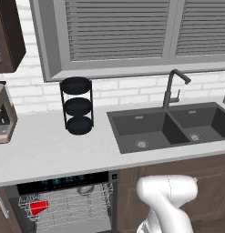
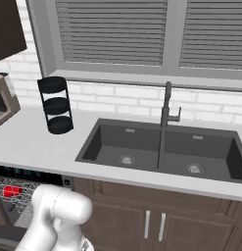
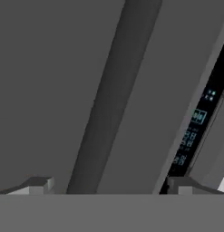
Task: Pick up the cup and bowl from the counter, place them in the dishwasher, and close the dishwasher door.
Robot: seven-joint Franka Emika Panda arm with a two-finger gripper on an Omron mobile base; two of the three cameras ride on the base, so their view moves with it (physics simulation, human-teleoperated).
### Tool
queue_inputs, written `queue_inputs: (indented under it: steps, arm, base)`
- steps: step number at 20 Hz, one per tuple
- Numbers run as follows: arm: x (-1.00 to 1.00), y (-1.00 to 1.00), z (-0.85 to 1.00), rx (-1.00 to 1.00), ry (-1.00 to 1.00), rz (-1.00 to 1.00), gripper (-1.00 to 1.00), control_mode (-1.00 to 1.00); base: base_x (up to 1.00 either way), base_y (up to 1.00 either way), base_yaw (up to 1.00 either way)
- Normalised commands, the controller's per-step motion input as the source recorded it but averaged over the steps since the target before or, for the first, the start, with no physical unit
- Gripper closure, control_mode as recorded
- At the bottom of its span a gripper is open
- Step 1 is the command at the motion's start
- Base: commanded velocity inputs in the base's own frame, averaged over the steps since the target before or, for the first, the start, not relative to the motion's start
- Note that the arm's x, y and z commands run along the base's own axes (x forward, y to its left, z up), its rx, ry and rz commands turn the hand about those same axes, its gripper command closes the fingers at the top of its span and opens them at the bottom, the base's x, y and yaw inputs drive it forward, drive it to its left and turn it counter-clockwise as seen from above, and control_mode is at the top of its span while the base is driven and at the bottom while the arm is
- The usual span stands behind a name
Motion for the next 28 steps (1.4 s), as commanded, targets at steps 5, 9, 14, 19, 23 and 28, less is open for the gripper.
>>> queue_inputs:
  steps: [5,9,14,19,23,28]
  arm:
    - [0.24,0.00,-0.65,-0.18,-0.33,0.05,-1.00,-1.00]
    - [0.35,0.00,-0.55,-0.17,-0.34,0.04,-1.00,-1.00]
    - [0.47,0.00,-0.32,-0.16,-0.36,0.04,-1.00,-1.00]
    - [0.82,0.00,-0.01,-0.11,-0.37,0.04,-1.00,-1.00]
    - [1.00,0.00,0.02,-0.08,-0.35,0.02,-1.00,-1.00]
    - [1.00,-0.04,0.07,-0.05,-0.28,0.00,-1.00,-1.00]
  base:
    - [0.00,0.00,0.00]
    - [0.00,0.00,0.00]
    - [0.00,0.00,0.00]
    - [0.00,0.00,0.00]
    - [0.00,0.00,0.00]
    - [0.00,0.00,0.00]
